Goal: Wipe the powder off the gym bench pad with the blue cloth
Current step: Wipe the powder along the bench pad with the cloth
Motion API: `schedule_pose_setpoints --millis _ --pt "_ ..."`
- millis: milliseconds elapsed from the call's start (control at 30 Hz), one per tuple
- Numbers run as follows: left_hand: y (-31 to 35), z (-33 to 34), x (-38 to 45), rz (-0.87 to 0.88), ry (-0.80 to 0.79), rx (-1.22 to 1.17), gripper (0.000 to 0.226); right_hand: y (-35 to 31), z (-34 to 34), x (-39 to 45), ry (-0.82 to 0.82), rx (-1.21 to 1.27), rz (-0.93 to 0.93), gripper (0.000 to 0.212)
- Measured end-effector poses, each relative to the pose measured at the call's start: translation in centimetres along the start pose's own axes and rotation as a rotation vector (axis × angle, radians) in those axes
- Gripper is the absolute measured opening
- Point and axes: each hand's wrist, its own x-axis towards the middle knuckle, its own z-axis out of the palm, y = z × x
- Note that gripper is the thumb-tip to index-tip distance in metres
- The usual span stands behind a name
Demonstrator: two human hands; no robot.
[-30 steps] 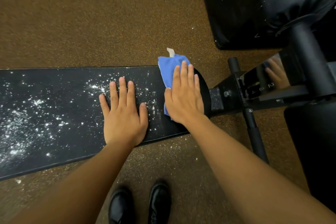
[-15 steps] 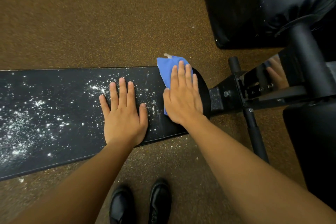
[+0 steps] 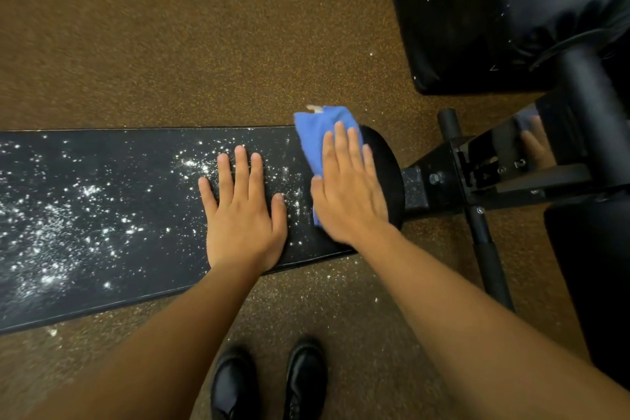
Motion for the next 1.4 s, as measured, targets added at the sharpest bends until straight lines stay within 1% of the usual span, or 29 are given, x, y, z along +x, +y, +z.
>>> schedule_pose_setpoints --millis 67,133,200,267,333,367,433,500,567,600,633,700,767,833,867,933,1000,1067,1133,1200,1267,1300,1333,1400 --pt "0.0 0.0 0.0 -0.001 0.0 -0.001 0.068 0.1 0.6 -3.0 -0.004 -0.016 -0.129 0.067" --pt "0.0 0.0 -0.1 -0.001 0.001 -0.006 0.068 1.2 1.1 -5.4 -0.017 -0.021 -0.177 0.066" --pt "-0.1 -0.1 -0.1 -0.001 -0.004 -0.005 0.068 2.6 1.1 -5.4 -0.02 -0.02 -0.107 0.066" --pt "-0.1 0.0 -0.1 0.0 -0.008 0.0 0.068 2.9 0.4 -3.4 0.005 -0.007 0.041 0.069" --pt "-0.1 -0.1 -0.1 0.0 -0.008 -0.001 0.068 1.7 -0.2 -0.3 0.028 0.01 0.163 0.068" --pt "-0.1 0.0 0.0 0.0 -0.007 0.0 0.068 0.7 -0.3 0.9 0.028 0.016 0.182 0.068" --pt "0.0 0.0 0.0 -0.001 -0.009 0.003 0.069 -1.4 0.0 1.4 0.019 0.027 0.12 0.068" --pt "0.0 0.0 0.1 -0.003 -0.014 0.003 0.069 -2.5 0.4 -1.1 0.003 0.017 -0.003 0.067" --pt "-0.1 0.0 0.1 0.002 -0.013 -0.001 0.069 -1.8 0.8 -4.2 -0.014 0.01 -0.095 0.066" --pt "-0.2 0.0 0.1 0.005 -0.015 -0.002 0.069 -0.8 0.9 -5.0 -0.035 0.001 -0.109 0.065" --pt "-0.2 -0.1 0.0 0.008 -0.017 -0.003 0.069 0.4 0.9 -5.0 -0.054 -0.009 -0.09 0.065" --pt "-0.3 -0.1 0.0 0.007 -0.016 -0.004 0.068 1.8 0.6 -3.2 -0.03 -0.025 0.015 0.065" --pt "-0.3 -0.1 0.0 0.003 -0.015 -0.007 0.068 1.5 0.2 -0.4 0.018 -0.025 0.117 0.067" --pt "-0.2 -0.1 0.0 0.001 -0.014 -0.009 0.068 0.2 0.1 1.2 0.023 -0.001 0.167 0.067" --pt "-0.1 -0.1 0.0 0.001 -0.016 -0.007 0.068 -0.5 0.1 1.3 0.021 0.015 0.156 0.067" --pt "0.0 -0.1 0.0 0.001 -0.018 -0.002 0.068 -1.4 0.4 -0.3 0.012 0.02 0.06 0.066" --pt "-0.1 -0.1 0.1 0.001 -0.019 -0.008 0.068 -1.6 1.0 -3.4 0.008 0.016 -0.07 0.066" --pt "-0.2 -0.1 0.0 -0.002 -0.016 -0.014 0.068 -0.8 1.6 -6.3 -0.014 0.006 -0.135 0.065" --pt "-0.3 -0.2 0.0 -0.005 -0.019 -0.009 0.068 0.8 1.7 -6.5 -0.018 -0.014 -0.101 0.064" --pt "-0.2 -0.2 0.0 -0.003 -0.022 -0.002 0.068 1.4 1.0 -4.0 -0.016 -0.007 0.039 0.065" --pt "-0.2 -0.2 0.0 -0.004 -0.02 -0.005 0.068 0.1 0.2 -0.2 0.022 0.044 0.175 0.066" --pt "-0.1 -0.1 0.0 -0.004 -0.023 -0.006 0.068 -1.1 0.0 1.2 0.033 0.07 0.198 0.066" --pt "-0.1 -0.1 0.0 -0.005 -0.024 -0.004 0.067 -2.3 -0.1 2.0 0.04 0.085 0.177 0.066" --pt "-0.2 0.0 0.1 -0.009 -0.026 -0.005 0.066 -4.3 0.0 1.5 0.015 0.101 0.069 0.065"
